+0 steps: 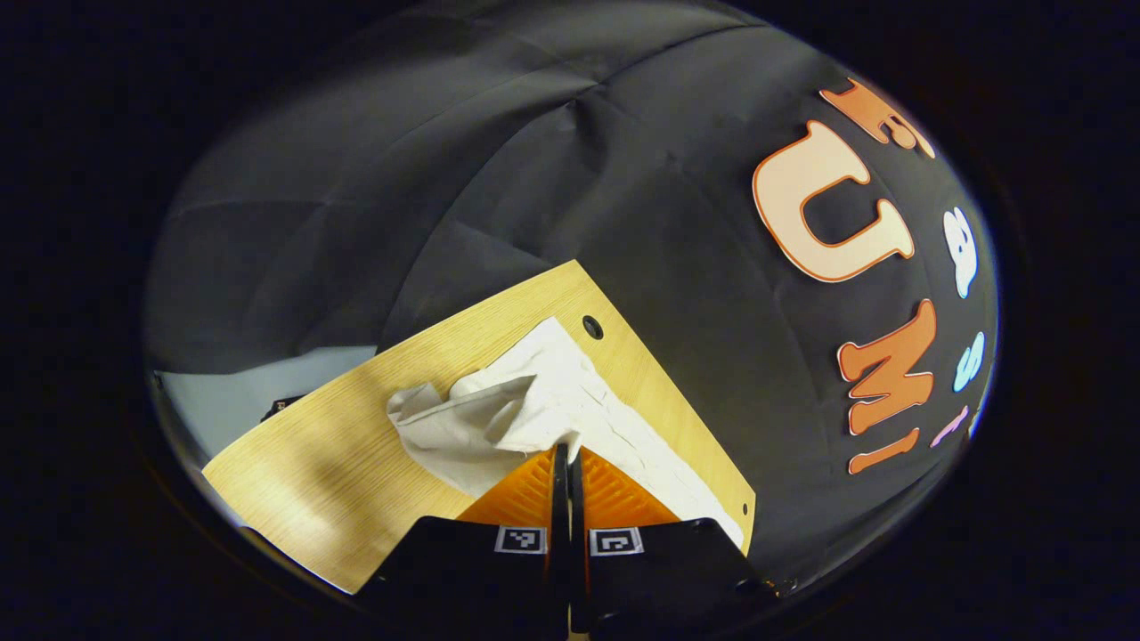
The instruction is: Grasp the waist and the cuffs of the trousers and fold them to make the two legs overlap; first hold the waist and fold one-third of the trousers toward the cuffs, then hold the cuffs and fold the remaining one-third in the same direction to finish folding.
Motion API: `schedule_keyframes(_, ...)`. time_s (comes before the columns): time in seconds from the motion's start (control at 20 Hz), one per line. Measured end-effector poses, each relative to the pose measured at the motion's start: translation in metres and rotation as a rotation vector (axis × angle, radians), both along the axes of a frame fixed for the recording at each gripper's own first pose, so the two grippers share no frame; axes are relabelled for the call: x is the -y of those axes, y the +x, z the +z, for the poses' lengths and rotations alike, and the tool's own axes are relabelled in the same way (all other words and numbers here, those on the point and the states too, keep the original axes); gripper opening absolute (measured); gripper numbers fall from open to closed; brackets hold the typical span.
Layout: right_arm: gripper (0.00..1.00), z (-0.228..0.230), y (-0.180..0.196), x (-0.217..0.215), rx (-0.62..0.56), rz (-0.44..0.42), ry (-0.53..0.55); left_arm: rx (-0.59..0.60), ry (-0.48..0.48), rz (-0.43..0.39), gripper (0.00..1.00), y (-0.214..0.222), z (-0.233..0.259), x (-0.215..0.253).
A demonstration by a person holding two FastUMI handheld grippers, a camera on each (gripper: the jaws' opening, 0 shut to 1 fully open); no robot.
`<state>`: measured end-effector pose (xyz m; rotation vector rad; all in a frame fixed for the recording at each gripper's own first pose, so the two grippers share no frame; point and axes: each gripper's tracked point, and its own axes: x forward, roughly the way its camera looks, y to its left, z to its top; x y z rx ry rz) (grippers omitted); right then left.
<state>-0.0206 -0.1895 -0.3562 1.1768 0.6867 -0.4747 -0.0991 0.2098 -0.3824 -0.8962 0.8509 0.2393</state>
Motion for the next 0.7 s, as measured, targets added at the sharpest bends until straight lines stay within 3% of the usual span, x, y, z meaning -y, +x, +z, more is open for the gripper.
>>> schedule_keyframes(0.15,0.01,0.013,0.015,-0.005,0.036,0.011,0.011,-0.025,-0.046,0.018,0.04,0.007,-0.012,0.009)
schedule_keyframes(0.4,0.01,0.027,0.032,-0.006,0.07,0.036,0.017,0.02,-0.026,0.036,0.02,0.033,-0.008,0.006)
schedule_keyframes(0.7,0.01,0.044,0.088,-0.014,0.093,0.043,0.031,0.063,-0.014,0.041,0.04,0.09,-0.009,0.007)
